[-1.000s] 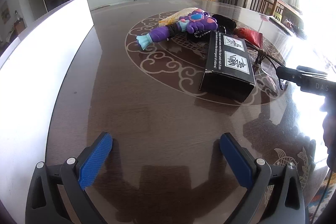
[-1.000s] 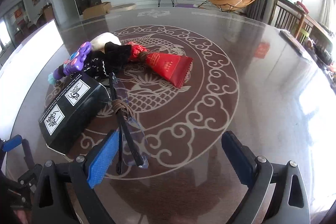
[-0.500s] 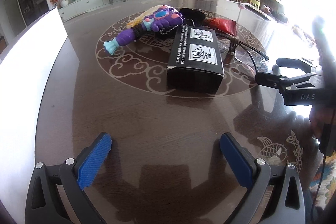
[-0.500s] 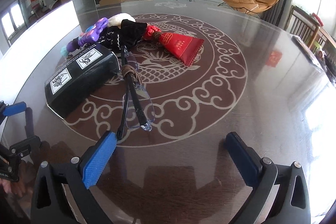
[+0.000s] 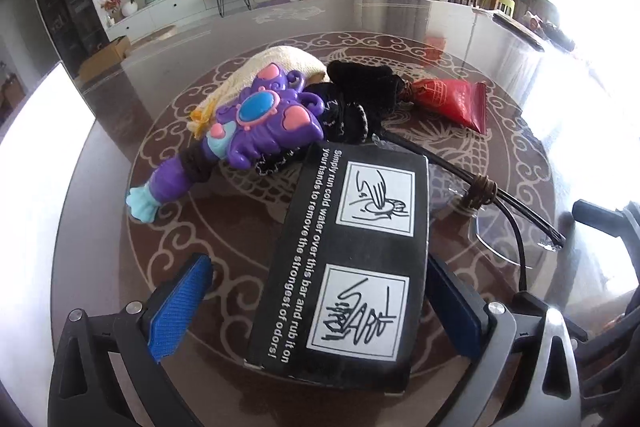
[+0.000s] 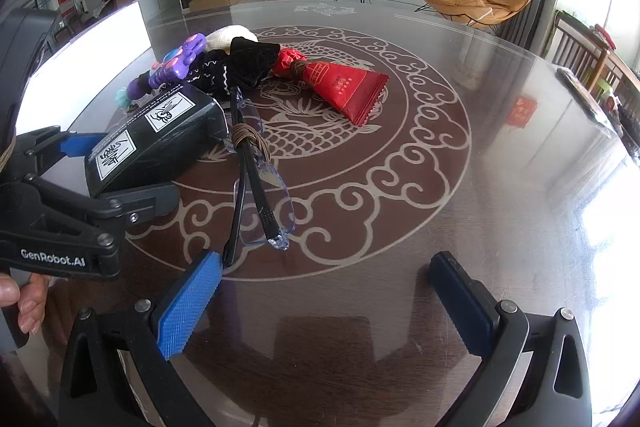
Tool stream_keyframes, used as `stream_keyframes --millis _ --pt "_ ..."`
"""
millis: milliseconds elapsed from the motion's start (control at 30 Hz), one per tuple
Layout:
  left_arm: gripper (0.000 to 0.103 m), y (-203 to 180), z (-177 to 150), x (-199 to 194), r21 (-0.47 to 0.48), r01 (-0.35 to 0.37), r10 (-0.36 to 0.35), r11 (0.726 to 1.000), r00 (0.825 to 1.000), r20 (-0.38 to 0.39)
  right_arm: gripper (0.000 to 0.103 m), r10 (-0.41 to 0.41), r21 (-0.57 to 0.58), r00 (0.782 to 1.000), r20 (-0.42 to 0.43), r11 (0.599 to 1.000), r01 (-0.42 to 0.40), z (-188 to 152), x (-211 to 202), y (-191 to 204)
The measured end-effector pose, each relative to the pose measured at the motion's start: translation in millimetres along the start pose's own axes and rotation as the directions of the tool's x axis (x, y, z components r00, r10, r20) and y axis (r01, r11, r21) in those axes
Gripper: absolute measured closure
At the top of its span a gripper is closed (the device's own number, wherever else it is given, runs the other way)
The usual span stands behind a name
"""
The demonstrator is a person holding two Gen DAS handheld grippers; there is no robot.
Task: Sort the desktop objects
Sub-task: 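Grasp the black soap box with the left tool and lift it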
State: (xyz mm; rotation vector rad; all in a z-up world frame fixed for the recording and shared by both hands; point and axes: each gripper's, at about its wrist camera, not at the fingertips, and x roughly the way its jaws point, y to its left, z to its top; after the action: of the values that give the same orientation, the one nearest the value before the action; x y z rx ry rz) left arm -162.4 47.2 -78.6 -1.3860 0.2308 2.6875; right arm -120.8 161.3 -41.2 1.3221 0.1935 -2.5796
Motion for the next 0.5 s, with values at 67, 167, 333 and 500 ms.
stream_keyframes --millis 67,167,333,500 --pt "0.036 7 -5 -4 -0.031 0.083 -0.082 0.996 0.996 0.03 0.0 0.0 0.0 1.0 0.0 1.0 0.0 0 0 0" --pt "0.045 14 -18 -15 -0.033 0.053 -0.051 0.998 0.998 0.047 0.0 0.0 0.0 1.0 0.0 1.0 0.0 0 0 0" --pt "0.043 43 -59 -39 -0.143 -0.016 0.021 0.99 0.999 0.039 0.0 0.0 0.0 1.0 0.0 1.0 0.0 0 0 0" --pt "0.0 62 -76 -38 -0.198 -0.037 0.033 0.979 0.999 -0.024 0.0 0.0 0.0 1.0 0.0 1.0 0.0 0 0 0"
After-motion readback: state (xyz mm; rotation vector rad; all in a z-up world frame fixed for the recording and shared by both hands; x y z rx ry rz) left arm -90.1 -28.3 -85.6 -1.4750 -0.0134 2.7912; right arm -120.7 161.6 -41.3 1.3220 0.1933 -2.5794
